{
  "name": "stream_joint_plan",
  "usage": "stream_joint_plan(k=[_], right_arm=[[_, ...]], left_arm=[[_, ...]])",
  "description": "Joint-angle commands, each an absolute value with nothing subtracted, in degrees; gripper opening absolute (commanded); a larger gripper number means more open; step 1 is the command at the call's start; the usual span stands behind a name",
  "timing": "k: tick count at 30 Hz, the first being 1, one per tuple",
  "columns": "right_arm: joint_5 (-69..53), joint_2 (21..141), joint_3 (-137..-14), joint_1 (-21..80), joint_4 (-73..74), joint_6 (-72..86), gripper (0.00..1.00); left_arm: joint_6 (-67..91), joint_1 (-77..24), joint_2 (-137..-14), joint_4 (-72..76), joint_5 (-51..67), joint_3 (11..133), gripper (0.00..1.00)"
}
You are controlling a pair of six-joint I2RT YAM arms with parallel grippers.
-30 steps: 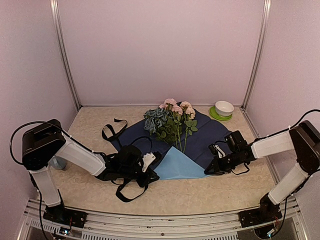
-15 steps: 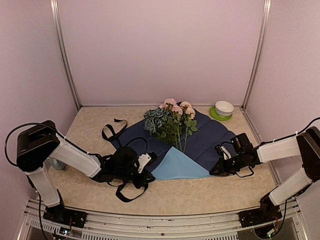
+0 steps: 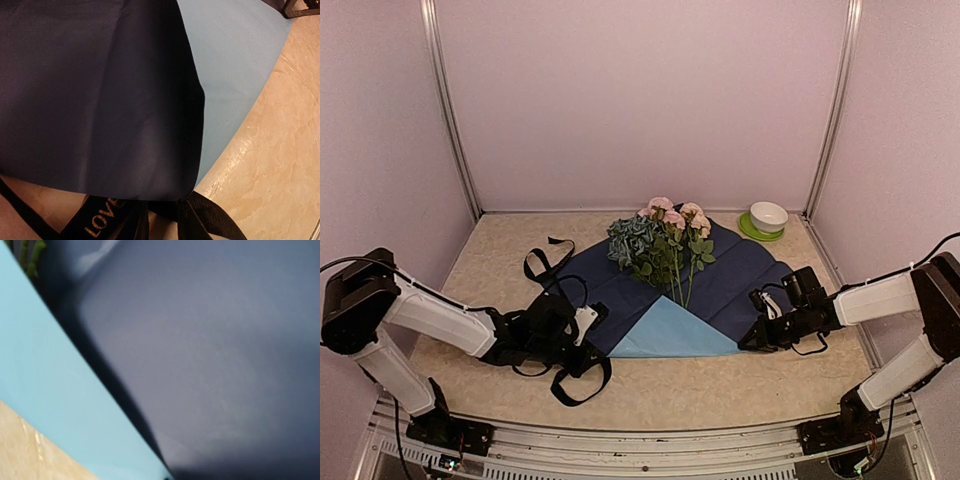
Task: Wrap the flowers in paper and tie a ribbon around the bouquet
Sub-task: Press the fold line of the 1/4-folded wrapping paper.
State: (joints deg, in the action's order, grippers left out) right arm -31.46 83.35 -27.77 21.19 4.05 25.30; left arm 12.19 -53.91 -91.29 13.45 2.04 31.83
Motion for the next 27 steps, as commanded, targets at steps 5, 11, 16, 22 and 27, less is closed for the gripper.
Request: stream_joint_plan(k=[5, 11, 16, 22, 27], right_arm=[[-28.2, 85.4, -26.3, 20.9, 8.0, 24.4, 0.00], [-28.2, 86.0, -26.8, 20.9, 8.0, 24.2, 0.00], [-27.8, 86.3, -26.6, 20.9, 8.0, 24.0, 0.00], [-27.3, 86.1, -25.9, 20.9, 7.9, 24.0, 0.00], [-27.0, 86.3, -25.9, 20.9, 7.6, 24.1, 0.00]], left_arm=[[7.3, -56.7, -78.8, 7.6, -3.1, 36.7, 0.25], [3.3, -60.4, -95.0, 7.9, 2.7, 52.6, 0.23], [1.4, -62.5, -112.2, 5.8, 6.7, 66.3, 0.20], [1.3, -62.3, -120.1, 3.7, 6.8, 73.2, 0.20], [4.1, -62.1, -118.2, 5.6, 8.1, 66.0, 0.19]])
